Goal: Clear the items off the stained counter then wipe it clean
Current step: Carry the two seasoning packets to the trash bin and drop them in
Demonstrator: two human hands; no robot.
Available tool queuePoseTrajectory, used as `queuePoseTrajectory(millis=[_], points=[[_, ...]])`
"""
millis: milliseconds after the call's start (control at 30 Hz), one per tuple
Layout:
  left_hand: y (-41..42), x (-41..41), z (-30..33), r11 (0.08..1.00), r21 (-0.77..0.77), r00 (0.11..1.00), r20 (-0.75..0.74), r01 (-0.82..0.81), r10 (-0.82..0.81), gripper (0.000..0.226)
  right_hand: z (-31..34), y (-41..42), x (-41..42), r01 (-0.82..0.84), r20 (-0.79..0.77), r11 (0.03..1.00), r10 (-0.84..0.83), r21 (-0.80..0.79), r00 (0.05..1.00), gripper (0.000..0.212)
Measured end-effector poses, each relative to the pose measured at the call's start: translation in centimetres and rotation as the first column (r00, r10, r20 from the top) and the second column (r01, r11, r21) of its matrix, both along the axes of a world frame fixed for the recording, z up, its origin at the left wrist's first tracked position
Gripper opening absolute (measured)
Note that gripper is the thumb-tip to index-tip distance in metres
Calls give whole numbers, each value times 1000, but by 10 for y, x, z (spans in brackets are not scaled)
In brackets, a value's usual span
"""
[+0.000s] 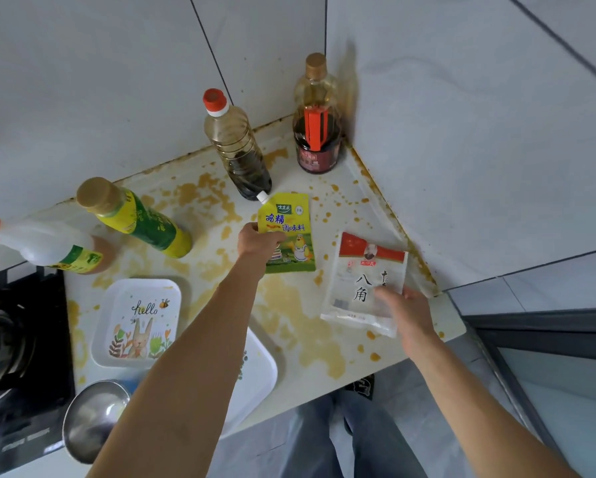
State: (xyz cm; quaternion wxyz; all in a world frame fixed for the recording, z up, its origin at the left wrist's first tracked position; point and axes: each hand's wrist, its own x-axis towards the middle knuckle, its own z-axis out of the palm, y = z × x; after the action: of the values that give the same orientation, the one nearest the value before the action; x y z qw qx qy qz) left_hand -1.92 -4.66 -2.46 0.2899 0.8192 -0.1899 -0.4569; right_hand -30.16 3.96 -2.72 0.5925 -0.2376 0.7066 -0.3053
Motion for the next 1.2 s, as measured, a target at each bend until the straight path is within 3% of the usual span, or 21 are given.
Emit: queuePoseTrajectory(millis=[133, 367, 467, 733, 867, 967, 1033, 1100, 1200], points=[[18, 1, 16, 997, -59, 985, -168, -58, 47, 23, 17, 1, -6, 15, -1, 999, -15, 44, 1000, 17], [107, 11, 61, 990, -107, 944, -325, -95, 55, 19, 45, 36, -27, -69, -29, 998, 69, 11, 997, 10], [164, 15, 66, 985, -94, 914, -393, -147, 99, 17, 52, 64, -36, -124, -15, 992, 125, 31, 992, 22], [303, 26, 43, 982, 10, 885, -432, -188, 174, 22, 54, 140, -39, -261, -82, 962, 267, 77, 960, 17], [345, 29, 41, 957, 22, 870, -412, -288, 271, 25, 58, 156, -29, -351, -91, 930, 361, 110, 928, 5], [367, 26, 43, 931, 24, 861, -372, -364, 346, 22, 58, 152, -20, -472, -163, 877, 481, 92, 861, 16], [384, 20, 44, 910, 11, 855, -338, -414, 394, 21, 54, 144, -14, -574, -183, 811, 584, 111, 791, 6], [406, 9, 43, 884, 21, 844, -287, -467, 453, 20, 50, 133, -5, -674, -180, 729, 684, 118, 707, 18], [451, -15, 40, 807, 56, 769, -270, -588, 579, 18, 51, 121, 16, -834, -151, 543, 836, 99, 527, 8]])
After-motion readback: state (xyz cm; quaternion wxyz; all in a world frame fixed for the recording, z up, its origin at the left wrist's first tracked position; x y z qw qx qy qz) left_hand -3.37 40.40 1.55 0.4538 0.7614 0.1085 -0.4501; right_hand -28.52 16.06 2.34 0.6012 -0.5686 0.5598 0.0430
